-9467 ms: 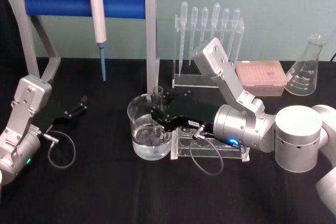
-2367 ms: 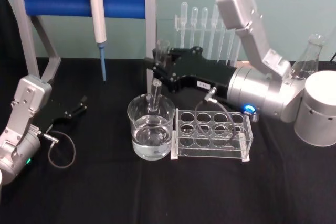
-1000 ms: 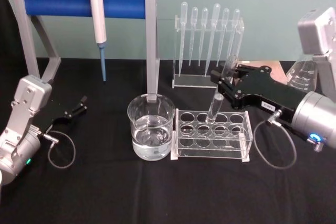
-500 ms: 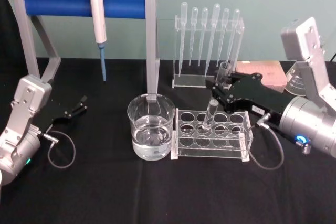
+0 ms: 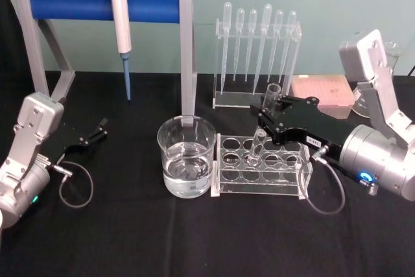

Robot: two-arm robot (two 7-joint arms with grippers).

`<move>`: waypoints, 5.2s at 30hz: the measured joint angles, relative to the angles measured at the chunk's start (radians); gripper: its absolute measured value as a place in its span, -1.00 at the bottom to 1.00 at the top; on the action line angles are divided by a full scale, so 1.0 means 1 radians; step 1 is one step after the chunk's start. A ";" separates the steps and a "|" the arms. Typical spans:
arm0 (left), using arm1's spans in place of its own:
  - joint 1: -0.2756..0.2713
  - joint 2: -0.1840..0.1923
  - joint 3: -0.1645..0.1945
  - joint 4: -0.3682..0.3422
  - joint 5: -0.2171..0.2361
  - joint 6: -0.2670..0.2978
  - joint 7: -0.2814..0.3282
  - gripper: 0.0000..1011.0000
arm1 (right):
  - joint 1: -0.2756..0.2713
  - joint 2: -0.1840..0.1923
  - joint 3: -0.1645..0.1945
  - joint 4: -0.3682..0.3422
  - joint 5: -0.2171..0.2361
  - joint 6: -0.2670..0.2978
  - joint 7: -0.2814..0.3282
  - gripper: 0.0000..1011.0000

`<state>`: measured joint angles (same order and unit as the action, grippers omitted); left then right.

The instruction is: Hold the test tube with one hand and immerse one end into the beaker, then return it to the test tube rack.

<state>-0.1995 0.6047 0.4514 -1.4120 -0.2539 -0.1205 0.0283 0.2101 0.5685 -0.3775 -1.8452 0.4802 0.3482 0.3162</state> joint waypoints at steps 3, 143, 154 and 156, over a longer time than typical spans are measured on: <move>0.000 0.000 0.000 0.000 0.000 0.000 0.000 0.98 | -0.004 -0.002 -0.002 0.005 -0.005 -0.001 0.001 -0.55; 0.000 0.000 0.000 0.000 0.000 0.000 0.000 0.98 | -0.207 -0.292 0.283 0.241 -0.272 -0.285 -0.462 0.98; 0.000 0.000 0.000 0.000 0.000 0.000 0.000 0.98 | -0.206 -0.292 0.281 0.243 -0.274 -0.291 -0.464 0.98; 0.000 0.000 0.000 0.000 0.000 0.000 0.000 0.98 | -0.206 -0.292 0.281 0.244 -0.274 -0.291 -0.464 0.98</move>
<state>-0.1995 0.6047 0.4514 -1.4120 -0.2539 -0.1205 0.0283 0.0041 0.2762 -0.0967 -1.6016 0.2059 0.0571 -0.1479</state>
